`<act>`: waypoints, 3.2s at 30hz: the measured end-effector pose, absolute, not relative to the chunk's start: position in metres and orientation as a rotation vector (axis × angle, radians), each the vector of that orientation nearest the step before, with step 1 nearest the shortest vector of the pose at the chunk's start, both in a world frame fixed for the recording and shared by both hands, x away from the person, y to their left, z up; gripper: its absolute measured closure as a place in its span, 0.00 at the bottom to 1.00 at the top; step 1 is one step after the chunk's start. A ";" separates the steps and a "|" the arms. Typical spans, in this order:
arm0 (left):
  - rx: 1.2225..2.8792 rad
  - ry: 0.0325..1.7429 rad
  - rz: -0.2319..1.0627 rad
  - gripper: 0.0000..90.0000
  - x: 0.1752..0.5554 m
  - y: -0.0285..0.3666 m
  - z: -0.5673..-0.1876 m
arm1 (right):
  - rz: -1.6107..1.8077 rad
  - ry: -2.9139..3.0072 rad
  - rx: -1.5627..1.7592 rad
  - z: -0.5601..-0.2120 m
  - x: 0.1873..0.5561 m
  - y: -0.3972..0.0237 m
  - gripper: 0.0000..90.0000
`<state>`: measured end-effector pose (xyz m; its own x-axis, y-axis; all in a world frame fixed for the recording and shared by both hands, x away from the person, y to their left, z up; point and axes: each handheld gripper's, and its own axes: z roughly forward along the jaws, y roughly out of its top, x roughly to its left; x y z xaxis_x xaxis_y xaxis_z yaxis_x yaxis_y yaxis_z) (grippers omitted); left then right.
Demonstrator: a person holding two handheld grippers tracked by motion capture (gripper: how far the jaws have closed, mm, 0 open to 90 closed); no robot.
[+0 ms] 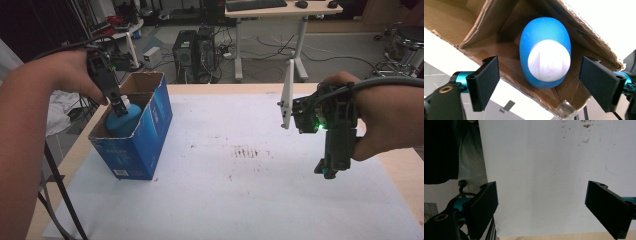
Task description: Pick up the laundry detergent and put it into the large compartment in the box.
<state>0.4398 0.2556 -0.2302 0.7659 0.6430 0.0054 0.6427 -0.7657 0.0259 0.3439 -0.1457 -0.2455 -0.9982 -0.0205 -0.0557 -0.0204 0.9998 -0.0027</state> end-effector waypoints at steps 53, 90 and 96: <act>3.124 0.356 -0.070 0.04 0.445 0.115 -0.240 | -0.015 3.112 0.019 -0.252 0.360 -0.147 0.12; 3.102 0.245 -0.081 0.04 0.437 0.096 -0.242 | 0.016 3.117 0.082 -0.248 0.388 -0.156 0.12; 3.098 0.242 -0.083 0.04 0.437 0.094 -0.242 | 0.023 3.120 0.084 -0.248 0.389 -0.155 0.12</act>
<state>0.4371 0.0940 -0.2425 0.9865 0.1542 -0.0559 0.1560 -0.9873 0.0290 0.3886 -0.1555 -0.2480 -0.9983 0.0540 -0.0198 0.0538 0.9984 0.0151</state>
